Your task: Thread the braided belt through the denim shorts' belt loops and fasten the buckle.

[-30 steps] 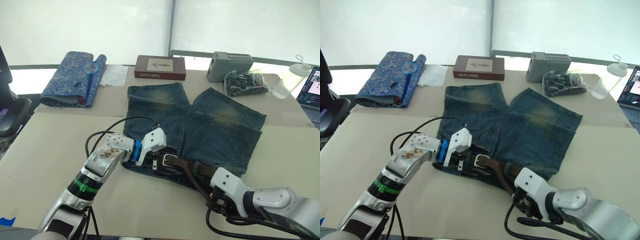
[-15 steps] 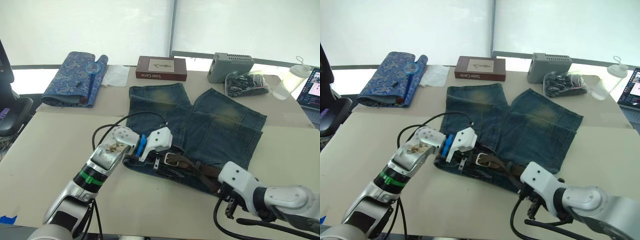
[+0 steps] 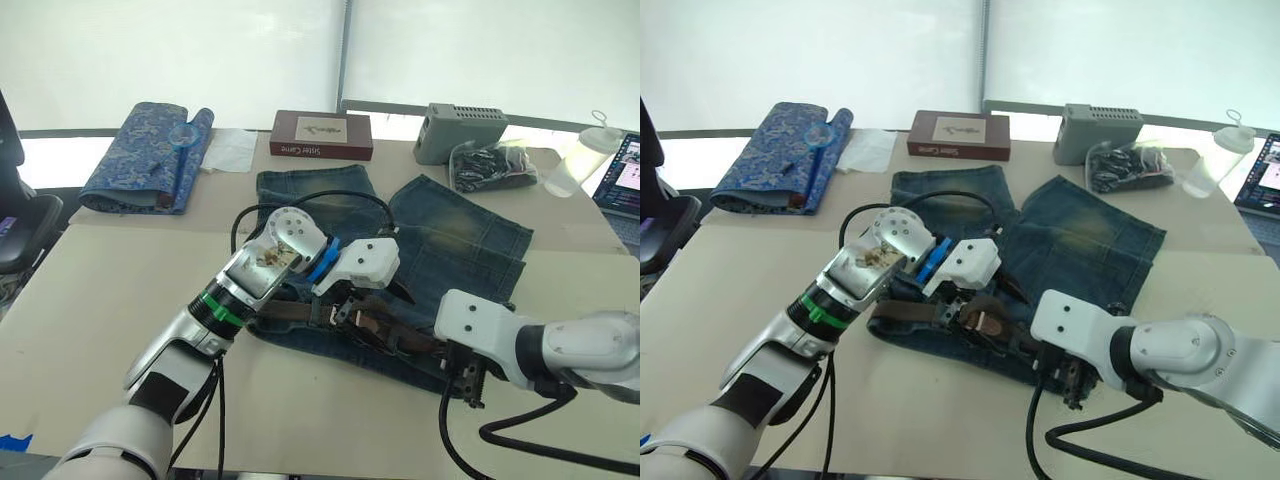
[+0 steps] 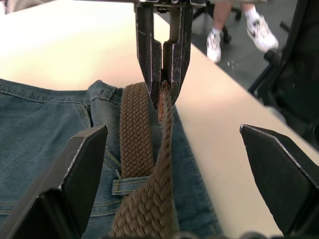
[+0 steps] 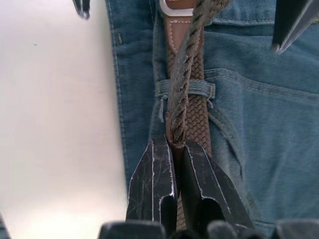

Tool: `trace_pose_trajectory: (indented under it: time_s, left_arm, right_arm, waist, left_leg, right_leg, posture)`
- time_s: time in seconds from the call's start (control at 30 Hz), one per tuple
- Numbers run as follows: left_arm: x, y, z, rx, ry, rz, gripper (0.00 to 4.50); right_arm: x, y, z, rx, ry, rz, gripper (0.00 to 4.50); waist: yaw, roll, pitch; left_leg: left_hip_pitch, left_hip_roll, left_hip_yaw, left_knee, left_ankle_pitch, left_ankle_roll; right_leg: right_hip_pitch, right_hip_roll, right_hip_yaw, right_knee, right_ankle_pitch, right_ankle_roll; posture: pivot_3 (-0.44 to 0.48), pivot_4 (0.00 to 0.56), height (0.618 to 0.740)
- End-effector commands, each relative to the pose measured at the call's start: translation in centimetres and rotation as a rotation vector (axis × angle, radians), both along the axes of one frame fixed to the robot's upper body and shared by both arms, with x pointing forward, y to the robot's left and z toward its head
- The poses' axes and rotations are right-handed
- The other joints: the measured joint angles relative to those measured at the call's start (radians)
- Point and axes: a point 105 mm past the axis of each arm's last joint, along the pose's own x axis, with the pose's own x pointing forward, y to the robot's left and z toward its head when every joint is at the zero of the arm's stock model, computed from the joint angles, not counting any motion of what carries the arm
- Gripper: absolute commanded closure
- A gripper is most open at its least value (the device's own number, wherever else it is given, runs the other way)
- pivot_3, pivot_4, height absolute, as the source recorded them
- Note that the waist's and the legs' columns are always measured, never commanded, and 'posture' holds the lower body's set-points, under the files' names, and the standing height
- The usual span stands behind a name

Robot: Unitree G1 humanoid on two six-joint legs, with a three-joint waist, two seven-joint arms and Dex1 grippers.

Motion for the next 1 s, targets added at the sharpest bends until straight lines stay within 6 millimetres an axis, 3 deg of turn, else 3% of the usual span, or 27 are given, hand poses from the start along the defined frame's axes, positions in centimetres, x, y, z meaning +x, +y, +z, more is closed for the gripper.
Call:
trace_pose_trajectory:
  time_s: [0.03, 0.1, 0.3, 0.67, 0.8, 1.0]
  left_arm:
    - [-0.1, -1.2, 1.2, 0.0, -0.084, -0.046, 0.56]
    - [0.0, -1.3, 1.2, 0.014, -0.098, -0.048, 1.36]
    - [0.3, -1.4, 0.9, 0.026, -0.138, -0.042, 4.4]
    - [0.8, -1.7, 0.7, 0.042, -0.187, -0.014, 4.46]
    - [1.3, -1.8, 0.7, 0.024, -0.195, 0.018, 3.01]
    - [1.2, -1.6, 0.4, 0.04, -0.193, 0.009, 3.01]
  right_arm:
    - [0.9, 0.4, 0.8, -0.001, -0.051, 0.027, 4.5]
    - [1.1, 0.5, 0.8, -0.003, -0.054, 0.03, 4.5]
    - [1.5, 0.8, 0.9, 0.002, -0.061, 0.034, 4.5]
    - [1.5, 1.5, 1.3, 0.023, -0.059, 0.048, 4.5]
    - [1.6, 1.6, 1.3, 0.022, -0.057, 0.049, 4.5]
    - [1.6, 1.5, 1.2, 0.019, -0.053, 0.047, 4.5]
  waist:
    - [0.0, 0.0, 0.0]
    - [0.001, 0.0, 0.0]
    - [0.0, 0.0, 0.0]
    - [-0.001, 0.0, 0.0]
    - [0.001, 0.0, 0.0]
    - [-0.001, 0.0, 0.0]
  left_leg:
    - [0.0, 0.0, 0.0, 0.001, 0.0, 0.0]
    - [-0.001, 0.0, 0.0, 0.002, 0.0, 0.001]
    - [-0.002, 0.0, 0.0, 0.004, -0.001, 0.001]
    - [-0.002, 0.0, 0.0, 0.008, -0.001, 0.002]
    - [-0.002, 0.001, 0.0, 0.011, -0.001, 0.002]
    - [-0.002, 0.0, 0.0, 0.015, -0.001, 0.002]
  right_leg:
    - [0.0, 0.0, 0.0, 0.0, 0.0, 0.0]
    - [0.0, 0.0, 0.0, 0.0, 0.0, 0.0]
    - [0.0, 0.0, 0.0, 0.001, 0.001, 0.001]
    - [0.0, -0.001, 0.001, 0.004, 0.002, 0.001]
    - [-0.001, -0.001, 0.001, 0.009, 0.002, 0.002]
    - [-0.002, -0.001, 0.003, 0.014, 0.001, 0.003]
  posture:
    - [0.0, 0.15, 0.74]
    - [0.0, 0.15, 0.74]
    - [0.0, 0.15, 0.74]
    - [0.0, 0.15, 0.74]
    - [0.0, 0.15, 0.74]
    - [0.0, 0.15, 0.74]
